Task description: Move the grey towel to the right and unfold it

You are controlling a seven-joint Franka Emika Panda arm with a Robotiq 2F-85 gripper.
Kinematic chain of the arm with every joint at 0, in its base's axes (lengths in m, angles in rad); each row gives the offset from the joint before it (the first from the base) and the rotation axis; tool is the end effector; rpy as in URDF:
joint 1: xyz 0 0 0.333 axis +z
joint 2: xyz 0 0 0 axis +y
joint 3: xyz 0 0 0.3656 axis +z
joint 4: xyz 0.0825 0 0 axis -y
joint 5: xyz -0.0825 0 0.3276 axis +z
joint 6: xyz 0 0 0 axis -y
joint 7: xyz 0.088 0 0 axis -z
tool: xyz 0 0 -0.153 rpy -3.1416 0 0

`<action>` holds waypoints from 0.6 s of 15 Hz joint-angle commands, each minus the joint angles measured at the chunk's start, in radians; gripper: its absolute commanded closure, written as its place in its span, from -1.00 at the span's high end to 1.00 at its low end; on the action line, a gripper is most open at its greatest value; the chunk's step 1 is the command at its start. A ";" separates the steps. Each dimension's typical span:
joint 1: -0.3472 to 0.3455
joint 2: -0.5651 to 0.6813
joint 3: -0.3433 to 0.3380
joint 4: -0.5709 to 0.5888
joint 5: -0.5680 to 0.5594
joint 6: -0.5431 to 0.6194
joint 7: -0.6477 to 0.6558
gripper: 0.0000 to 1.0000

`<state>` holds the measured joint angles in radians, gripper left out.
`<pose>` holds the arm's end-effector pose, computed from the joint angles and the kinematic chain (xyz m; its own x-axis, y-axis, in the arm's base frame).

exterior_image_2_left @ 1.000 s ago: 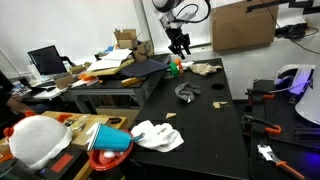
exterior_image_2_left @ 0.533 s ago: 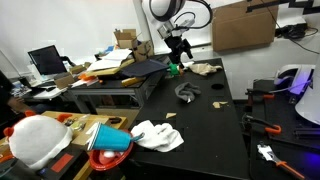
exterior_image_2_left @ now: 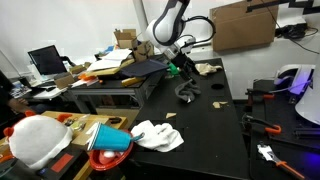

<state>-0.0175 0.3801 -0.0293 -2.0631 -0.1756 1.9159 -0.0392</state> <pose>0.4851 -0.0424 0.2690 0.8576 0.0538 -0.5115 0.1234 -0.9870 0.1031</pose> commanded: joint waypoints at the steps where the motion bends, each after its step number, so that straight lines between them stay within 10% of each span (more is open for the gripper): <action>1: -0.005 0.045 0.002 -0.006 -0.037 -0.015 -0.080 1.00; 9: 0.008 0.119 -0.026 -0.028 -0.226 0.144 -0.046 1.00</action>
<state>-0.0180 0.5077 -0.0466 -2.0656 -0.3553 1.9925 -0.0938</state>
